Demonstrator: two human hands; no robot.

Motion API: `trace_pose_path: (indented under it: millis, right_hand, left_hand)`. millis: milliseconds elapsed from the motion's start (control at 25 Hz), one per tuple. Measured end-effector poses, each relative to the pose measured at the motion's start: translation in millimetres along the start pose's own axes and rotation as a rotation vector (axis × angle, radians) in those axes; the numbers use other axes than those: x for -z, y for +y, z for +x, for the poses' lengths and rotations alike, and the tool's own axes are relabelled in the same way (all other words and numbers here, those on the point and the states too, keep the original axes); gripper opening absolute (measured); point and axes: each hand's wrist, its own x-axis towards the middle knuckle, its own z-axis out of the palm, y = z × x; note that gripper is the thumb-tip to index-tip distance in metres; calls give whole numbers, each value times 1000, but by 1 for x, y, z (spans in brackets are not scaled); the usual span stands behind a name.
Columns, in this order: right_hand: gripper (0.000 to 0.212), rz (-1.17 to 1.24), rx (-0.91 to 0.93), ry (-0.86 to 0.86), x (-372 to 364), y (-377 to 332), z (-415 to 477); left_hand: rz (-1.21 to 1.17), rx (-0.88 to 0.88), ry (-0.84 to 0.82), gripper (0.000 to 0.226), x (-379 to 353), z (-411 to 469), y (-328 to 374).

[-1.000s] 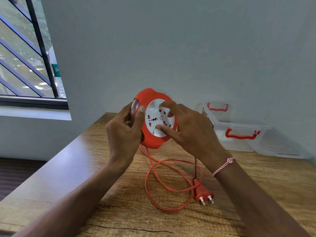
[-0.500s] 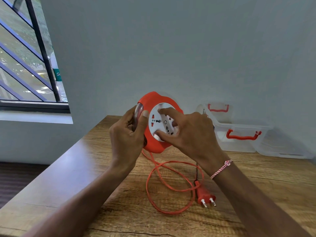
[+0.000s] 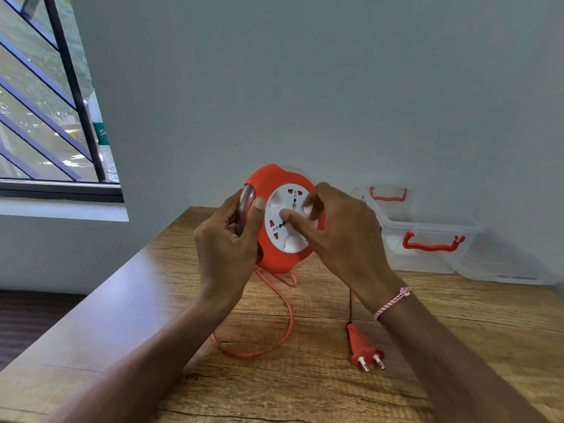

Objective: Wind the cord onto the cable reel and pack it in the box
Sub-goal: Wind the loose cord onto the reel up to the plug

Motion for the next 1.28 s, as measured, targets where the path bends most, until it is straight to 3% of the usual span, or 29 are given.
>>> trace_pose_path:
  millis: [80,200,400,520,640,800,920,1000,1160,1280]
  right_hand:
    - [53,-49,201,-116,4,5,2]
    - [57,-173,350,-238,4,10,2]
    - [65,-284,482,-130,3,17,3]
    - [61,-243,461,-45,3,16,1]
    - [66,-160,282,-50,2,10,-2]
    - [61,121,-135,-35,-2,-8,-4]
    - [53,589,-559,-138,-4,-15,-2]
    - [51,700,-646,-174,-1,-17,-1]
    - [51,89,-159,-40,-1,0,1]
    - [55,-35,182,-82,3,12,4]
  left_hand:
    - [-6,33,18,38,2,4,-2]
    - [-22,44,6,42,3,6,-5]
    - [-51,56,-46,39,1,4,-4]
    - [-42,39,-51,15,2,2,0]
    - [-8,1,-31,16,0,0,3]
    - [25,-81,-44,22,-1,-2,6]
    - [37,-119,-22,30,-1,-2,3]
    - [33,-114,-15,30,-1,-1,1]
    - [26,-68,-12,36,2,2,2]
    - [0,-22,2,24,3,4,-2]
